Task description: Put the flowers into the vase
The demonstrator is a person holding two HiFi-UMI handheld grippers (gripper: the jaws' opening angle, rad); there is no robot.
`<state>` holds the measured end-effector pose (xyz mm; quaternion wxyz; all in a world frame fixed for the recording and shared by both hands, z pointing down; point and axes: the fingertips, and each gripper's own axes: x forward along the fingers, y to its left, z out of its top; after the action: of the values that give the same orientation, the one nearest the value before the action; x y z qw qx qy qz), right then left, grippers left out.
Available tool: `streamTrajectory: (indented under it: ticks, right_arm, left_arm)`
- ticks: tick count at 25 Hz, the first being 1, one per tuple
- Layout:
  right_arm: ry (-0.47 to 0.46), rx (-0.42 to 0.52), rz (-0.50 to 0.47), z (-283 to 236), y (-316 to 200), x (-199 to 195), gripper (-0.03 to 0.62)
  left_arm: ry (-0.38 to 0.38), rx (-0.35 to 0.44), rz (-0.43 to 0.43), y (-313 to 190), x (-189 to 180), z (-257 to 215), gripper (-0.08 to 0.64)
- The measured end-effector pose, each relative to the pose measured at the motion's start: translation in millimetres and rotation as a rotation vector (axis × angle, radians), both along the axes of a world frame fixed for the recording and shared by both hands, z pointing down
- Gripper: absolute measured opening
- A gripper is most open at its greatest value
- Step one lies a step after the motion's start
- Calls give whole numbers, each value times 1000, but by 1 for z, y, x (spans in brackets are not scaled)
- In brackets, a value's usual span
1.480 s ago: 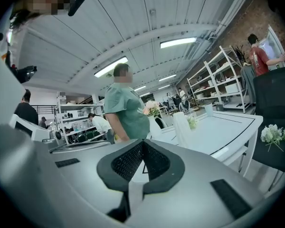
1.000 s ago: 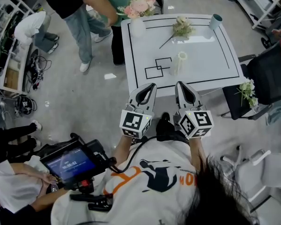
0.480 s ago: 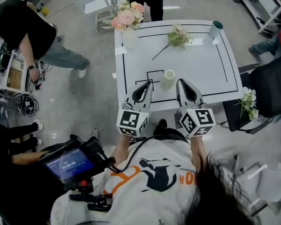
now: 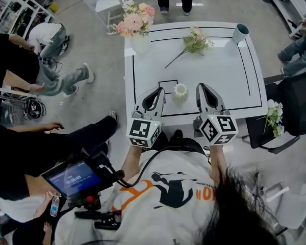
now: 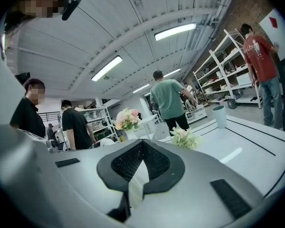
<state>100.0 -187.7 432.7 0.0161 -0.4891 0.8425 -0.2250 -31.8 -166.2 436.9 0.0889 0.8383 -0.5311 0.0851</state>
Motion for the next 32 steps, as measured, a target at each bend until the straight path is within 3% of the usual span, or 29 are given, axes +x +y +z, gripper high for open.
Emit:
streamTrajectory:
  ticks: [19,24,32]
  right_arm:
    - [50,-159,-5,77,-95,-13,13]
    - [50,-237,-22,110,-125,-23,78]
    - [20,-363,-77,158,-170,-39,100]
  left_arm:
    - [-20,-35,62,-72,-21,18,9]
    - [-7,-57,109,-84,-16,27,9]
    - [17,-72,161,-107,-7,40,9]
